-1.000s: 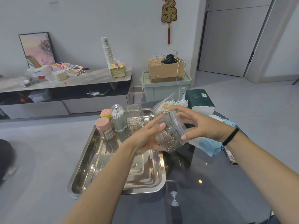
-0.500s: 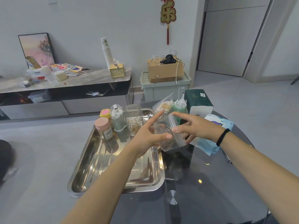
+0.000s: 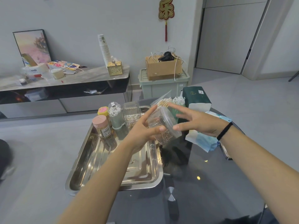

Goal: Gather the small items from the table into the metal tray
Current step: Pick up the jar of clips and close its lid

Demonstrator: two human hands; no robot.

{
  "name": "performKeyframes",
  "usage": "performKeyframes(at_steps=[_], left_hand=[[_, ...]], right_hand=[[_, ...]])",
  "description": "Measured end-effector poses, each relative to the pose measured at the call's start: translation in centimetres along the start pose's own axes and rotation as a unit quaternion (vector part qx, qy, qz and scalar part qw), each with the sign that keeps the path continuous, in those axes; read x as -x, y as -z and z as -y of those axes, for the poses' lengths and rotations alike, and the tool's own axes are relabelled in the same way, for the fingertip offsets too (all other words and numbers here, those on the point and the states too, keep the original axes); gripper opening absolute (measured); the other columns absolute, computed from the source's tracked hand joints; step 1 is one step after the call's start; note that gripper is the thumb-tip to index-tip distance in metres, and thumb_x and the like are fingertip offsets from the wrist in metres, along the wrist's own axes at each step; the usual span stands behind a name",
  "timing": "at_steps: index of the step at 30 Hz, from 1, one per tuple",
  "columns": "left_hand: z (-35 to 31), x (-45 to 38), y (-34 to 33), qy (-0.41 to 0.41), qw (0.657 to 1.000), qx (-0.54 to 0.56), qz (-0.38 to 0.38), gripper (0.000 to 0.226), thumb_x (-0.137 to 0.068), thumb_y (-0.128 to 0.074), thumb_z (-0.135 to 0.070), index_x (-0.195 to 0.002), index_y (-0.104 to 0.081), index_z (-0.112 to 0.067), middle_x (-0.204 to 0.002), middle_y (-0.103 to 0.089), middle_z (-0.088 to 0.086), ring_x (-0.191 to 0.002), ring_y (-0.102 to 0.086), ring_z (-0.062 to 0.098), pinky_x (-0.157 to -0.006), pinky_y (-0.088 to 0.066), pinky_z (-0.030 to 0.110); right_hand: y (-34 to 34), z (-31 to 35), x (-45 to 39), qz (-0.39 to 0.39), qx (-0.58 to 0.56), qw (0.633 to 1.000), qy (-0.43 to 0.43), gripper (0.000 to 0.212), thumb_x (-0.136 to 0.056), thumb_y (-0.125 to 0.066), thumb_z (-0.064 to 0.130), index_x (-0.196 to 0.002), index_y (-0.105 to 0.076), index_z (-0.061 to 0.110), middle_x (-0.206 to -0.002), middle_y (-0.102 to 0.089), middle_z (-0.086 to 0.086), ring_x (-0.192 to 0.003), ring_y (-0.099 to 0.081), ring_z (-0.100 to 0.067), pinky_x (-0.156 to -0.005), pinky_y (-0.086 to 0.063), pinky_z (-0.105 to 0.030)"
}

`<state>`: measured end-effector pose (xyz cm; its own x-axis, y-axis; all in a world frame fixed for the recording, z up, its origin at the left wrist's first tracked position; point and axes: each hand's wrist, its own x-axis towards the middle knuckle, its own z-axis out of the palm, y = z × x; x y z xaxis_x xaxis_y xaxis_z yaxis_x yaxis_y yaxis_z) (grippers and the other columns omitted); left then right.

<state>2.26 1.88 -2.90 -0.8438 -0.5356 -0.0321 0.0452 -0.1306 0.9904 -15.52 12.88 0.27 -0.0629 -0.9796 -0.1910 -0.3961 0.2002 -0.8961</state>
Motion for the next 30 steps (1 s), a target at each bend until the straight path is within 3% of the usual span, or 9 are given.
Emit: performKeyframes(at_steps=[2, 5, 10, 15, 17, 20, 23, 26, 30], left_hand=[[0.4, 0.0, -0.4, 0.004, 1.0, -0.005, 0.005, 0.091, -0.048, -0.092, -0.031, -0.125, -0.05, -0.053, -0.144, -0.044, 0.009, -0.126, -0.051, 0.036, -0.096, -0.045, 0.063], [1.1, 0.2, -0.7, 0.024, 1.0, 0.004, 0.02, 0.084, -0.059, -0.084, -0.018, -0.129, -0.048, -0.049, -0.144, -0.045, 0.008, -0.119, -0.057, 0.034, -0.091, -0.051, 0.057], [1.2, -0.1, -0.1, 0.024, 0.999, 0.021, 0.006, 0.091, -0.054, -0.09, -0.022, -0.133, -0.048, -0.04, -0.137, -0.054, 0.012, -0.12, -0.057, 0.037, -0.091, -0.051, 0.057], [0.1, 0.8, 0.6, 0.008, 0.999, -0.025, -0.022, 0.087, -0.045, -0.093, -0.03, -0.122, -0.056, -0.04, -0.122, -0.066, 0.008, -0.107, -0.065, 0.032, -0.092, -0.051, 0.054], [-0.6, 1.8, 2.1, 0.006, 0.997, -0.073, -0.024, 0.09, -0.043, -0.092, -0.038, -0.124, -0.053, -0.042, -0.123, -0.064, -0.003, -0.112, -0.064, 0.025, -0.095, -0.051, 0.047], [-1.3, 3.7, 4.5, -0.012, 0.99, -0.137, -0.041, 0.073, -0.065, -0.083, -0.026, -0.126, -0.048, -0.042, -0.13, -0.057, -0.009, -0.115, -0.061, 0.012, -0.089, -0.055, 0.029], [-1.1, 5.7, 6.5, 0.0, 0.97, -0.226, -0.088, 0.063, -0.076, -0.076, -0.019, -0.131, -0.049, -0.033, -0.118, -0.062, -0.014, -0.107, -0.06, -0.003, -0.083, -0.051, 0.013], [-0.3, 6.9, 8.4, 0.034, 0.935, -0.338, -0.103, 0.056, -0.07, -0.08, -0.035, -0.122, -0.058, -0.032, -0.114, -0.065, -0.007, -0.109, -0.061, 0.011, -0.095, -0.049, 0.028], [0.3, 8.2, 10.1, 0.094, 0.907, -0.382, -0.148, 0.07, -0.065, -0.085, -0.022, -0.127, -0.052, -0.022, -0.104, -0.064, -0.008, -0.097, -0.064, 0.017, -0.085, -0.051, 0.028]], right_hand=[[-0.2, 0.0, -0.2, -0.035, 0.001, 0.999, -0.005, 0.077, -0.069, -0.074, 0.045, -0.136, -0.036, 0.047, -0.146, -0.039, 0.002, -0.127, -0.048, -0.019, -0.09, -0.053, -0.036], [-1.0, 0.7, -0.2, -0.111, 0.072, 0.991, -0.036, 0.07, -0.074, -0.064, 0.055, -0.135, -0.043, 0.029, -0.125, -0.052, 0.0, -0.104, -0.06, -0.02, -0.064, -0.061, -0.039], [-1.2, 0.8, 0.2, -0.039, 0.04, 0.998, -0.042, 0.086, -0.065, -0.056, 0.069, -0.142, -0.024, 0.047, -0.14, -0.044, 0.003, -0.119, -0.053, -0.021, -0.079, -0.059, -0.038], [-2.2, 1.7, -0.5, -0.091, 0.068, 0.994, -0.004, 0.07, -0.078, -0.057, 0.06, -0.141, -0.032, 0.045, -0.151, -0.033, 0.011, -0.135, -0.038, -0.017, -0.102, -0.042, -0.042], [-3.1, 2.9, -0.7, -0.078, 0.066, 0.995, 0.005, 0.068, -0.082, -0.056, 0.055, -0.142, -0.028, 0.044, -0.149, -0.037, 0.007, -0.134, -0.037, -0.016, -0.099, -0.036, -0.029], [-5.6, 4.4, -2.0, -0.092, 0.064, 0.994, 0.017, 0.077, -0.081, -0.061, 0.051, -0.146, -0.026, 0.029, -0.149, -0.036, 0.003, -0.134, -0.036, -0.013, -0.095, -0.03, -0.022], [-8.4, 5.1, -3.9, -0.096, 0.096, 0.991, -0.002, 0.083, -0.074, -0.066, 0.055, -0.14, -0.033, 0.017, -0.141, -0.043, 0.002, -0.112, -0.044, -0.008, -0.082, -0.036, -0.019], [-10.8, 5.4, -5.0, -0.051, 0.115, 0.992, 0.008, 0.066, -0.082, -0.062, 0.046, -0.137, -0.042, 0.016, -0.13, -0.049, 0.004, -0.118, -0.045, -0.01, -0.086, -0.033, -0.014], [-13.3, 5.4, -6.5, -0.051, 0.145, 0.988, 0.02, 0.043, -0.092, -0.055, 0.032, -0.131, -0.051, 0.016, -0.138, -0.052, -0.003, -0.127, -0.047, -0.02, -0.097, -0.036, -0.026]])
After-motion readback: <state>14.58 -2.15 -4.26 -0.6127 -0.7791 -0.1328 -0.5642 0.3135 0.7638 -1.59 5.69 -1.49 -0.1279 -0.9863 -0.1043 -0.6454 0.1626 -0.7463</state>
